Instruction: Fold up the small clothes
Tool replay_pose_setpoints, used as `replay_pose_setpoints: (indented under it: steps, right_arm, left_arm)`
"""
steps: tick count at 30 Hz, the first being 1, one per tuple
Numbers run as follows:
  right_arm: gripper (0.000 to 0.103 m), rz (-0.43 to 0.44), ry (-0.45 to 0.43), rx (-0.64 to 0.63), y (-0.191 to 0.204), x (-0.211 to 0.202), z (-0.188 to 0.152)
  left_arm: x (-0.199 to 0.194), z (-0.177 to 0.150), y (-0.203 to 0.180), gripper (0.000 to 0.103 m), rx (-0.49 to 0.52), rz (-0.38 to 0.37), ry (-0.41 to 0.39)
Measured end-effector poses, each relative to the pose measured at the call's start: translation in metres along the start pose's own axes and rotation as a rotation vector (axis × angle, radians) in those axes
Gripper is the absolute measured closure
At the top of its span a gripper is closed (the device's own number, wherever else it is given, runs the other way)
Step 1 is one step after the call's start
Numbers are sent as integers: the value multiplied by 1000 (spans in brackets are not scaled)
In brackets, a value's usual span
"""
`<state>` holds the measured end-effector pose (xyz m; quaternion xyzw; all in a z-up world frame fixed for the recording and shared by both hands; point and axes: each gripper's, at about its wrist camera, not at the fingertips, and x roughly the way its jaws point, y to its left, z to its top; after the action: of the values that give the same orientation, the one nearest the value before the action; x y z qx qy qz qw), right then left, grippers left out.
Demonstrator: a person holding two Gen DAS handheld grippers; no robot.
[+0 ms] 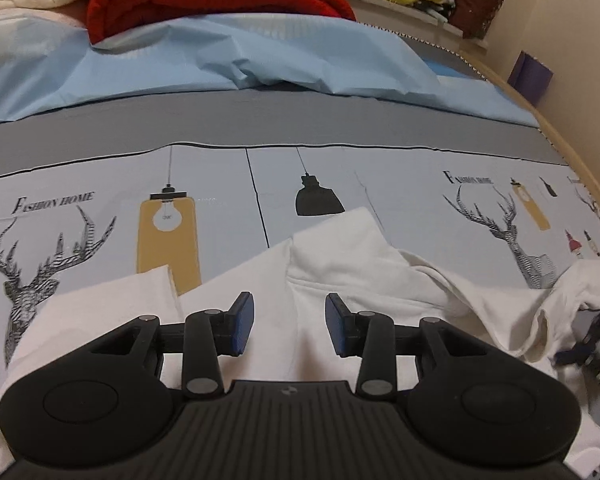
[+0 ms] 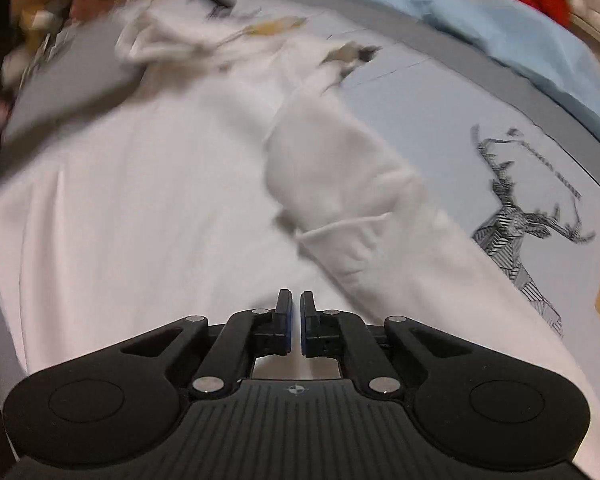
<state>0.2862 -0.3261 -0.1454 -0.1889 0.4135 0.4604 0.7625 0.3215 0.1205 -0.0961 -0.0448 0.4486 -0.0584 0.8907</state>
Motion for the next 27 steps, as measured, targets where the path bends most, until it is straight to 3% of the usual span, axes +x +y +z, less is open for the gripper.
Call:
replay_pose_setpoints:
  steps: [3, 6, 9, 10, 12, 16, 19, 23, 24, 25, 26, 27]
  right_arm:
    - [92, -58, -203, 194, -36, -27, 15]
    - [55, -165, -378, 387, -75, -42, 26]
    - [42, -199, -404, 448, -93, -28, 35]
    - [31, -174, -391, 467, -95, -19, 36]
    - [24, -90, -367, 500, -96, 1, 39]
    - [25, 94, -302, 446, -84, 16, 39]
    - [25, 124, -262, 397, -78, 15, 38]
    - [26, 74, -161, 309, -69, 23, 28]
    - [30, 59, -141, 291, -68, 24, 24]
    - [41, 42, -133, 277, -67, 24, 20]
    - [48, 32, -129, 263, -66, 24, 19]
    - [65, 23, -131, 255, -66, 24, 20]
  left_arm:
    - [14, 3, 1, 60, -32, 12, -16]
    - [22, 10, 6, 60, -87, 24, -41]
    - [32, 18, 8, 52, -143, 24, -72]
    - [37, 21, 8, 45, -154, 23, -78]
    - [49, 23, 7, 38, -164, 28, -85]
    - [74, 20, 9, 34, -178, 18, -38]
    - [85, 14, 12, 34, -140, 9, -5]
    - [92, 9, 17, 36, -113, -5, 31]
    - [92, 8, 16, 42, -102, -6, 29]
    - [92, 8, 15, 60, -92, -18, 28]
    - [92, 8, 14, 71, -82, -48, 33]
    - [91, 8, 11, 86, -71, -68, 33]
